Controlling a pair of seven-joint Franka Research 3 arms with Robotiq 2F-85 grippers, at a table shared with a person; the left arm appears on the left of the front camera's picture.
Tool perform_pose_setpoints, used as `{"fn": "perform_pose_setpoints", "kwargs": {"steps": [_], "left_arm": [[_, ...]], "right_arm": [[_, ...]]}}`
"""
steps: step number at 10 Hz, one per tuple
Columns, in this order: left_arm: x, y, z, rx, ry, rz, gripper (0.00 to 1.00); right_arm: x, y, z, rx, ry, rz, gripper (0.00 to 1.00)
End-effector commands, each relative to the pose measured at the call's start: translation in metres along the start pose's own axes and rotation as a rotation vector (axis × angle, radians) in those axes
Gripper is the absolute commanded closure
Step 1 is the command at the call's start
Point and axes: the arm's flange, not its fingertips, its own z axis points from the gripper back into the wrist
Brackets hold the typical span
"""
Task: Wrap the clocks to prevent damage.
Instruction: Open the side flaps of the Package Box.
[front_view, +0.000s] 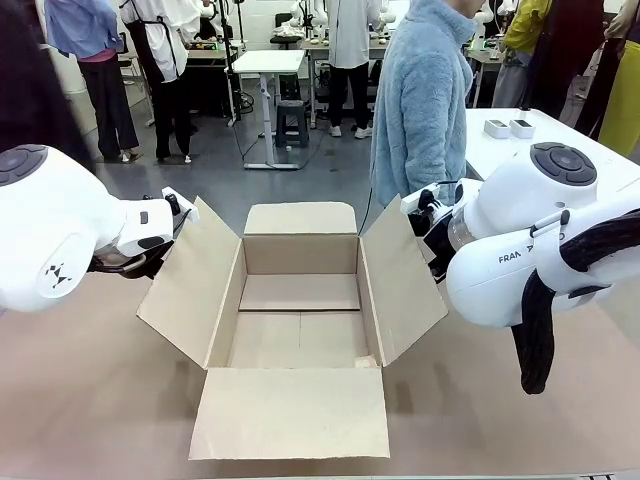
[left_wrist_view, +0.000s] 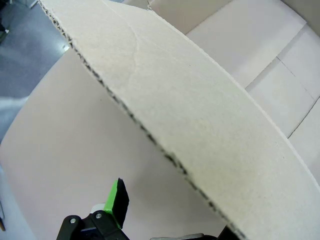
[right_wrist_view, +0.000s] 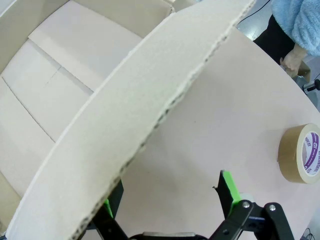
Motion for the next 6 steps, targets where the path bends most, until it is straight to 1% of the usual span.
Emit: {"fn": "perform_pose_setpoints", "kwargs": {"steps": [1,2,3,4,5,6], "left_arm": [[0.000,0.000,0.000,0.000,0.000,0.000,0.00],[0.000,0.000,0.000,0.000,0.000,0.000,0.00],[-0.005,0.017,0.004,0.032,0.054,0.006,0.00],[-0.011,0.028,0.021,0.064,0.043,0.012,0.00],[-0.009,0.041,0.040,0.087,0.038,0.006,0.00],[-0.002,0.049,0.064,0.129,0.022,0.001,0.00]], "right_arm": [[0.000,0.000,0.000,0.000,0.000,0.000,0.00],[0.004,-0.009,0.002,0.007,0.030,-0.026,0.00],[0.003,-0.026,0.008,0.006,0.056,-0.055,0.00],[0.001,-0.041,0.022,-0.012,0.069,-0.097,0.00],[0.004,-0.051,0.042,-0.031,0.072,-0.112,0.00],[0.013,-0.055,0.067,-0.075,0.077,-0.115,0.00]]}}
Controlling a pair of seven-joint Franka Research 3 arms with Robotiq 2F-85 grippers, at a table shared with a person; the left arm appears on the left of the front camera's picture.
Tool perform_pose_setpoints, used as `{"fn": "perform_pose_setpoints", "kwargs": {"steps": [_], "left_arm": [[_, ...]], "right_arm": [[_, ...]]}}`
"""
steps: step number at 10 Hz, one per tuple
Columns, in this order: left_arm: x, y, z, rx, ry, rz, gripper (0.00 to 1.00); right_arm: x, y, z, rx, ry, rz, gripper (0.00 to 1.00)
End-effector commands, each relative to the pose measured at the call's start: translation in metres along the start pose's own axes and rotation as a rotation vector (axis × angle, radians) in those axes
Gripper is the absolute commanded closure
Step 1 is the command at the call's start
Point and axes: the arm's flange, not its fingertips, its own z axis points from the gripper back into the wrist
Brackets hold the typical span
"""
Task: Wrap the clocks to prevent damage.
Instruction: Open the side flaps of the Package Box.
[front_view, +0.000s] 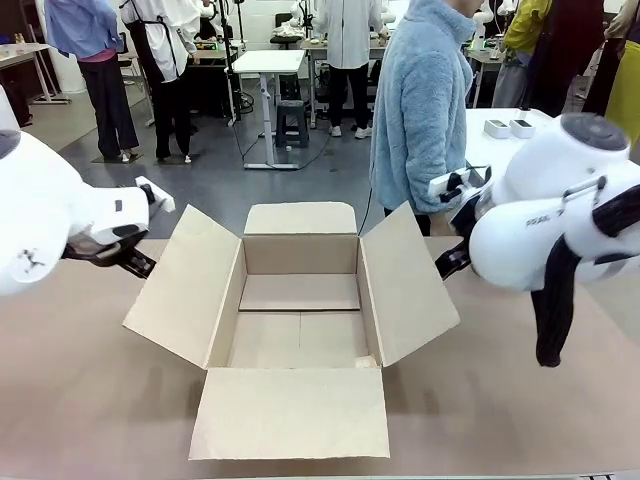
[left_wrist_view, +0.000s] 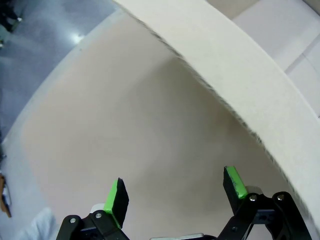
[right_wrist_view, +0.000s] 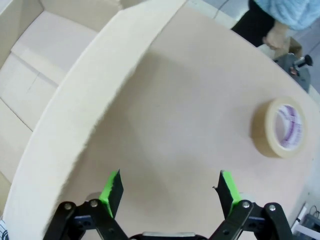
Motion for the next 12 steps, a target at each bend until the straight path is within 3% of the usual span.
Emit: {"fn": "perform_pose_setpoints", "kwargs": {"steps": [1,4,5,8,9,12], "left_arm": [[0.010,0.005,0.062,0.085,-0.028,-0.034,0.00],[0.053,0.009,0.166,0.164,-0.062,-0.123,0.00],[0.065,0.006,0.192,0.112,-0.068,-0.170,0.00],[0.092,-0.004,0.220,0.062,-0.013,-0.168,0.00],[0.077,-0.005,0.221,0.124,-0.076,-0.163,0.00],[0.077,-0.005,0.221,0.124,-0.076,-0.163,0.00]], "right_arm": [[0.020,0.005,0.060,-0.054,0.017,-0.007,0.00],[0.076,0.045,0.153,-0.128,0.026,0.074,0.00],[0.091,0.058,0.173,-0.131,0.050,0.092,0.00],[0.112,0.075,0.183,-0.080,0.145,0.092,0.00],[0.097,0.079,0.199,-0.105,0.062,0.119,0.00],[0.097,0.079,0.199,-0.105,0.062,0.119,0.00]]}}
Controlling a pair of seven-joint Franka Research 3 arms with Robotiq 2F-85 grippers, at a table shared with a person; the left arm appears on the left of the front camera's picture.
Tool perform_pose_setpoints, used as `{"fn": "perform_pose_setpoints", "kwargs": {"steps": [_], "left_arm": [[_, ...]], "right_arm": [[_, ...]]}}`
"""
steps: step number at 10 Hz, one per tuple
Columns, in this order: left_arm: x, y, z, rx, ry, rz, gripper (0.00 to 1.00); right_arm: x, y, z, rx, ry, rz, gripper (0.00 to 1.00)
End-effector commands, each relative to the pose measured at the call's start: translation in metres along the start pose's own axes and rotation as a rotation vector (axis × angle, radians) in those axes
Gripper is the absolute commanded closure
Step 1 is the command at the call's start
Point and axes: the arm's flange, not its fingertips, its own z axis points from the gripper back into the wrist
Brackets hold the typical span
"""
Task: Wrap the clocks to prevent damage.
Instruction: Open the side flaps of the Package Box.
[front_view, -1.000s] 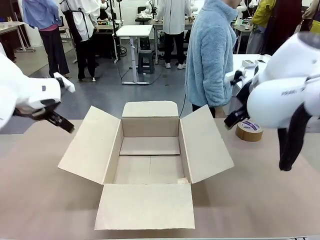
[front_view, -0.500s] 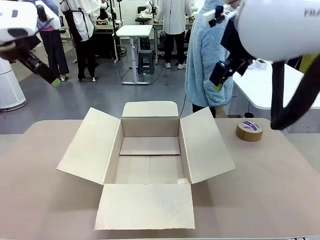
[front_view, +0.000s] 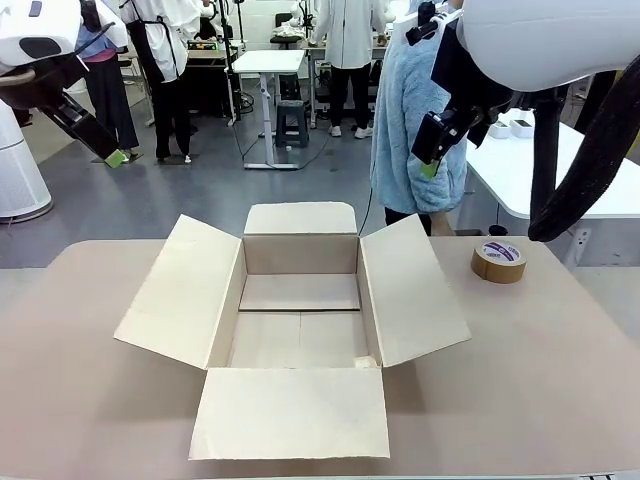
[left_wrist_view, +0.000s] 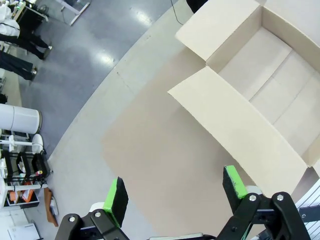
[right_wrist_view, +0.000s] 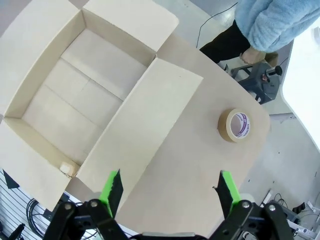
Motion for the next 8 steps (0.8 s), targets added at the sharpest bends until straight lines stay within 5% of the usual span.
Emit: {"fn": "perform_pose_setpoints", "kwargs": {"steps": [1,5,8], "left_arm": [[0.001,0.000,0.000,-0.001,0.002,-0.001,0.00],[-0.007,0.060,-0.004,-0.520,-0.304,-0.147,0.00],[-0.039,0.092,-0.024,-0.649,-0.532,-0.166,0.00]], "right_arm": [[0.001,0.000,-0.003,0.003,0.006,0.001,0.00],[-0.030,-0.085,0.004,0.411,-0.409,0.158,0.00],[-0.071,-0.131,-0.021,0.598,-0.587,0.138,0.00]]}}
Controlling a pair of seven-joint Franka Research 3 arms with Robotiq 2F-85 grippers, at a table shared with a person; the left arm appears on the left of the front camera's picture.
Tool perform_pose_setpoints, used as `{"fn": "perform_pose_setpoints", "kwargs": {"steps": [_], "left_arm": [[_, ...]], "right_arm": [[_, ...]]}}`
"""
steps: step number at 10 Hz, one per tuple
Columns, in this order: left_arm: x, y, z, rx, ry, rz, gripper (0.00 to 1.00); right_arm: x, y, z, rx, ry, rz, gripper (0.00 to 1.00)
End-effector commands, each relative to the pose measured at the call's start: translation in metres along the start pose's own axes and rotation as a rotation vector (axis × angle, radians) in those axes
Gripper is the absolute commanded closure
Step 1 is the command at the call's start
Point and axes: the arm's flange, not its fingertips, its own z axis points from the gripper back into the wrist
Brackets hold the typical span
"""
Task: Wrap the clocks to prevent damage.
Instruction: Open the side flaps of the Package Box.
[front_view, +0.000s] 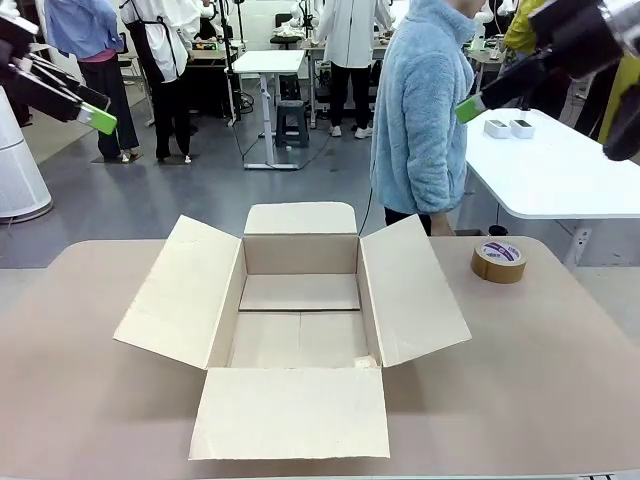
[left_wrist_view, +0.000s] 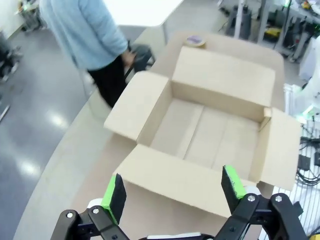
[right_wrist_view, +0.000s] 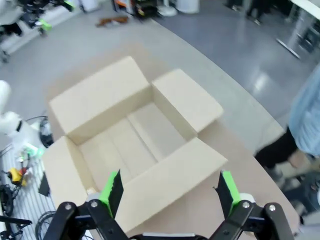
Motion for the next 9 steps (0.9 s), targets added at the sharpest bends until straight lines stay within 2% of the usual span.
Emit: {"fn": "perform_pose_setpoints", "kwargs": {"steps": [1,4,6,7,9], "left_arm": [[-0.030,0.017,0.010,-0.063,-0.111,0.013,0.00],[-0.062,0.036,0.028,-0.054,-0.167,0.083,0.00],[-0.064,0.034,0.031,-0.027,-0.103,0.112,0.00],[-0.068,0.038,0.035,-0.047,-0.166,0.099,0.00],[-0.068,0.038,0.035,-0.047,-0.166,0.099,0.00]], "right_arm": [[-0.042,-0.016,0.008,0.147,-0.107,-0.016,0.00],[-0.082,-0.028,0.016,0.113,-0.225,-0.015,0.00],[-0.087,-0.029,0.009,0.097,-0.204,0.000,0.00],[-0.082,-0.034,0.024,0.110,-0.216,-0.034,0.00],[-0.082,-0.034,0.024,0.110,-0.216,-0.034,0.00]]}}
